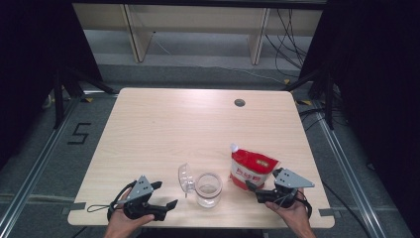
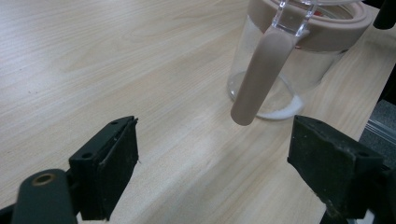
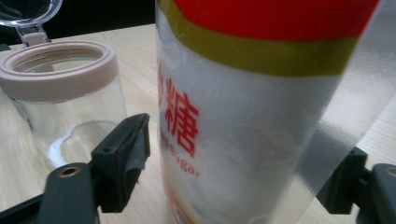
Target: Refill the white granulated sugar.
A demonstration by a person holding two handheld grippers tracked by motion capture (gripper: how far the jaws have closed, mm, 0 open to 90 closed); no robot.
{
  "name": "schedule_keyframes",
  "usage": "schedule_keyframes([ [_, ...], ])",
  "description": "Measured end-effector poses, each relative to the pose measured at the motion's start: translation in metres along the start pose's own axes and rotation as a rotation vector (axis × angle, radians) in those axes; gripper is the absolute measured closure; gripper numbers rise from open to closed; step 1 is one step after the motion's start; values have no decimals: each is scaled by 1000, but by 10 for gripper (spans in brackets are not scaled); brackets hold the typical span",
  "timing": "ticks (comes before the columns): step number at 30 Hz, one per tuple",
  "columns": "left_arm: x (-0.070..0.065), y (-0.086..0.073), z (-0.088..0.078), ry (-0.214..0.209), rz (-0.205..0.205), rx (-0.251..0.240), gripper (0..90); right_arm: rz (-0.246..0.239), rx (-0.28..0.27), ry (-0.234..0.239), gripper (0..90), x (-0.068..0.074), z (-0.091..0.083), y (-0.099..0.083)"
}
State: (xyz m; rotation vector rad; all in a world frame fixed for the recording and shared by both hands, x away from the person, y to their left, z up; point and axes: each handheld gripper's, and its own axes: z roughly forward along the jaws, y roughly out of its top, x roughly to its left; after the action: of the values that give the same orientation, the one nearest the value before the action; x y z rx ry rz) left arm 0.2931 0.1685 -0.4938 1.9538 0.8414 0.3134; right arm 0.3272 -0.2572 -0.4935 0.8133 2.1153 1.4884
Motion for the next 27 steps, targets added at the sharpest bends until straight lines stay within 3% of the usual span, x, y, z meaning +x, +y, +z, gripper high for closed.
schedule_keyframes([
  [1, 0, 0, 0, 0, 0, 0, 155, -41, -26, -3, 322, -3, 1, 1],
  [5, 0, 0, 0, -2, -1, -6, 155, -3, -32, -1, 333, 0, 2, 1],
  [7, 0, 0, 0, -3, -2, -8, 156, -17, -24, 14, 333, -1, 3, 1],
  [8, -3, 0, 0, 4, -30, -15, 156, -39, -48, 2, 335, -2, 6, 1],
  [9, -3, 0, 0, 4, -30, -15, 156, -39, -48, 2, 335, -2, 6, 1],
  [10, 0, 1, -1, 3, 5, -3, 156, -39, -46, 19, 361, -3, 8, 1],
  [11, -2, 0, 0, 0, -21, -8, 156, -35, -38, 11, 367, -2, 8, 1],
  [13, -1, 0, 0, 0, -14, -6, 156, -21, -30, 24, 379, 0, 8, 1],
  [14, -1, 0, 0, 0, -14, -6, 156, 5, -30, 8, 385, 2, 7, 1],
  [16, -2, 0, 0, 3, -11, -14, 156, -16, -52, 1, 387, 1, 8, 2],
  [17, -2, 1, 0, -1, -13, -16, 156, 41, -32, -33, 390, 8, 6, 1],
  [20, -3, 0, 0, -3, -14, -18, 156, 15, -60, -27, 399, 9, 8, 1],
  [27, -1, 0, -1, -1, -6, -14, 156, 71, -48, -145, 414, 22, 7, 1],
])
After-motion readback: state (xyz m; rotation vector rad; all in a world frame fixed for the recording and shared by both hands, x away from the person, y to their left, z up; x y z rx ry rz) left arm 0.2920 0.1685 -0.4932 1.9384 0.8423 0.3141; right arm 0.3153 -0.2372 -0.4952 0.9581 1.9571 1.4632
